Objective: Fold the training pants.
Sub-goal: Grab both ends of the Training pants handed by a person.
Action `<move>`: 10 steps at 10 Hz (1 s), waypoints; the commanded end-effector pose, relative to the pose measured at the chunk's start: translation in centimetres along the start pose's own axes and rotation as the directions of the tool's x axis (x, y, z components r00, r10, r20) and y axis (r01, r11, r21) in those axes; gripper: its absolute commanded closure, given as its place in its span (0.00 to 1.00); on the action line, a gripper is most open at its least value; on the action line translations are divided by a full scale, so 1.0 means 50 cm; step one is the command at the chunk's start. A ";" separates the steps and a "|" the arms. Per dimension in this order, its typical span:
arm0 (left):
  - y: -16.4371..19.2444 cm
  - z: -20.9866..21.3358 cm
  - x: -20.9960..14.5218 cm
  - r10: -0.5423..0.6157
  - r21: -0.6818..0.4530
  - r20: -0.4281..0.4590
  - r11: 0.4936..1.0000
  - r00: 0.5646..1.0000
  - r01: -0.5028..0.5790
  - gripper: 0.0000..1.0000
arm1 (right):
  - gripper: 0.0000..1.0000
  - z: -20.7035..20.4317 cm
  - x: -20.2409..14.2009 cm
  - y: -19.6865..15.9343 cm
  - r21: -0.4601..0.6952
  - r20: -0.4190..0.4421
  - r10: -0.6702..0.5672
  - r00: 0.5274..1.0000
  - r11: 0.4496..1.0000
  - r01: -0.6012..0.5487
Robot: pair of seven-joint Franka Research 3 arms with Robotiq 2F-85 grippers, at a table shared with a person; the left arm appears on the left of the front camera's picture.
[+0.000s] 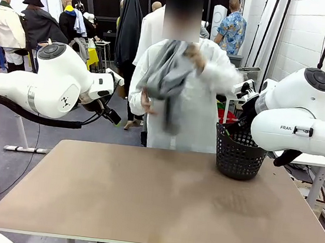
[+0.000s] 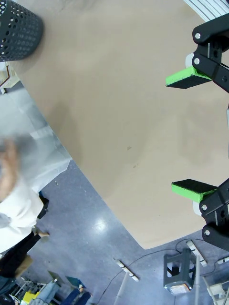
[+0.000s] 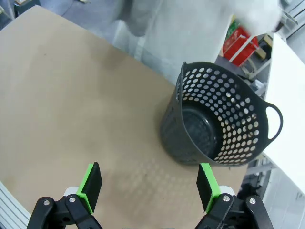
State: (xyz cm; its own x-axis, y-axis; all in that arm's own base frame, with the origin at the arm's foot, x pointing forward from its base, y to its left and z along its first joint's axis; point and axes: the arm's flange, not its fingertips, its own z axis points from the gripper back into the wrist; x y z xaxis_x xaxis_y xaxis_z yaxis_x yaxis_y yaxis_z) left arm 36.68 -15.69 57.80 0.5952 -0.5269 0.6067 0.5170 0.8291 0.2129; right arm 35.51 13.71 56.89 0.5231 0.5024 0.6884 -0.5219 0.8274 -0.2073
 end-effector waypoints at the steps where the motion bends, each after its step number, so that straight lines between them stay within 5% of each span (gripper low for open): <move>1: 0.003 0.000 0.000 -0.005 -0.009 0.003 1.000 1.000 0.005 0.00 | 0.00 -0.004 -0.001 -0.001 0.001 -0.004 -0.001 1.000 1.000 0.001; 10: 0.003 0.000 0.000 -0.005 -0.009 0.003 1.000 1.000 0.005 0.00 | 0.00 -0.004 -0.001 -0.001 0.001 -0.004 -0.001 1.000 1.000 0.001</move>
State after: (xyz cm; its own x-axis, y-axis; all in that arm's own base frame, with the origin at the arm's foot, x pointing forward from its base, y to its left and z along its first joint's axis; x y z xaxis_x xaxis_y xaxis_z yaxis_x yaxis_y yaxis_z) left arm 36.68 -15.69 57.80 0.5952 -0.5269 0.6067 0.5170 0.8291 0.2129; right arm 35.51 13.71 56.89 0.5231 0.5024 0.6884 -0.5219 0.8274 -0.2073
